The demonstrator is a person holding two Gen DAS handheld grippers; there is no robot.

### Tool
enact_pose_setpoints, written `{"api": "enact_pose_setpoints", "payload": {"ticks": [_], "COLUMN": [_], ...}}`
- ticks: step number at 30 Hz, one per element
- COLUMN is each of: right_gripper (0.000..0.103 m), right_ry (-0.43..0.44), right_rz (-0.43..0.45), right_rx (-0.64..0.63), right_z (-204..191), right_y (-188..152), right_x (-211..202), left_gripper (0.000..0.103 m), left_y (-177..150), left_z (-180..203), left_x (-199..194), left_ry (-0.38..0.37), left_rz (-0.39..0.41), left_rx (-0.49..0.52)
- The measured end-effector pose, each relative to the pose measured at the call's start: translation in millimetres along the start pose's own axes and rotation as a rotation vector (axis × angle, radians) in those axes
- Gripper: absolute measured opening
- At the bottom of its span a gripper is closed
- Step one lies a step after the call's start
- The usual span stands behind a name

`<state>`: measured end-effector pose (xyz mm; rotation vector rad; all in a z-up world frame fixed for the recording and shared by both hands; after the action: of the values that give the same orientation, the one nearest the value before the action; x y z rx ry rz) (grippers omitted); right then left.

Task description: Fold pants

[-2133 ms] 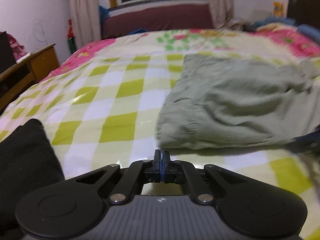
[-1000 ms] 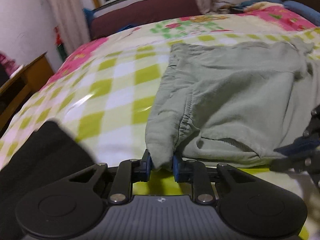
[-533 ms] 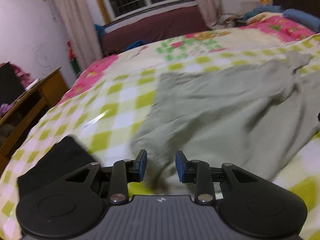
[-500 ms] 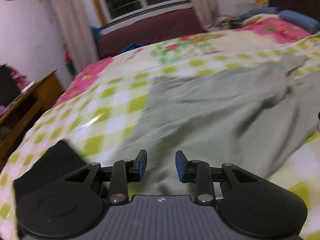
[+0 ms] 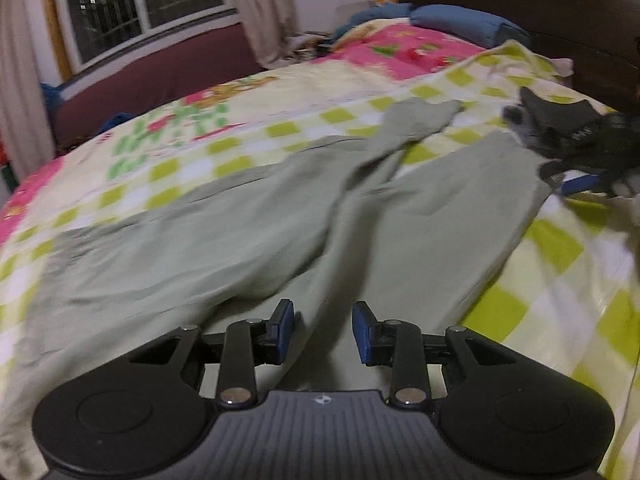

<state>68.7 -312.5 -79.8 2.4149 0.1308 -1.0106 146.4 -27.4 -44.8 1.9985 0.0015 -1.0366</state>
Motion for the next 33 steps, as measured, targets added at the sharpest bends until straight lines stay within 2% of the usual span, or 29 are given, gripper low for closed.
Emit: {"api": "enact_pose_setpoints", "payload": {"ticks": [2,3,4,5,8,12,15,17,18,19,22,24,26,29,33], "right_gripper": [0.043,0.029,0.008,0.003,0.003,0.003,0.003,0.004,0.009,0.009,0.009,0.01,0.01,0.013,0.022], "right_ry": [0.018,0.021,0.015,0.019,0.074,0.101,0.018,-0.069,-0.106,-0.131,-0.183,-0.215,-0.193,-0.116,0.052], "right_rz": [-0.002,-0.001,-0.004,-0.015,-0.026,0.043,0.082,0.069,0.056,0.053,0.122,0.177,0.182,0.131,-0.023], "right_rx": [0.039,0.049,0.058,0.075,0.107,0.053,0.012,-0.014,-0.018,-0.029,-0.087,-0.145,-0.239,-0.415,-0.657], "right_z": [-0.1,-4.3,-2.1,1.9,11.0,24.7,44.9,58.7,64.8,68.6,68.0,58.4,37.5,-16.1,-112.8], "right_y": [5.3,9.0,12.1,14.4,18.8,28.8,33.8,31.1,29.6,28.0,31.0,32.3,26.7,7.8,-30.5], "right_x": [7.3,11.0,11.9,12.6,-0.8,-45.5,-59.4,-56.7,-55.8,-57.0,-76.7,-87.5,-90.5,-73.5,-12.7], "left_gripper": [0.047,0.047,0.047,0.047,0.047,0.05,0.053,0.054,0.054,0.054,0.055,0.056,0.057,0.059,0.061], "left_y": [10.2,15.0,18.4,22.1,32.2,43.6,37.7,28.5,25.5,23.8,20.0,14.1,7.0,-5.8,-21.7], "left_z": [15.8,23.0,29.8,35.9,50.1,67.2,77.9,83.7,84.4,82.5,64.2,40.5,9.7,-45.3,-121.9], "left_x": [11.3,16.1,18.8,21.9,25.4,19.6,27.9,35.5,33.6,29.4,7.6,-6.2,-17.7,-23.4,-12.5], "left_ry": [-0.023,-0.033,-0.042,-0.052,-0.071,-0.096,-0.128,-0.145,-0.141,-0.141,-0.128,-0.081,-0.026,0.066,0.201], "left_rz": [0.0,-0.002,-0.001,-0.002,0.001,0.04,-0.002,-0.045,-0.044,-0.039,-0.001,0.013,0.024,0.013,-0.024], "left_rx": [0.007,0.013,0.019,0.025,0.04,0.059,0.074,0.078,0.08,0.08,0.08,0.086,0.078,0.046,0.044]}}
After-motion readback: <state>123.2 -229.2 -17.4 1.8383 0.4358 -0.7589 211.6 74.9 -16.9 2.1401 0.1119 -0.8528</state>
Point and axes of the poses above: each gripper's, at about its wrist camera, not at the fingertips, and x roughly the way its jaws point, z to its right, y to its top, the point moved 7 cm from there along x, roughly the way its jaws point, and after that the axes turned 12 degrees about x, right-handed, at the moved point
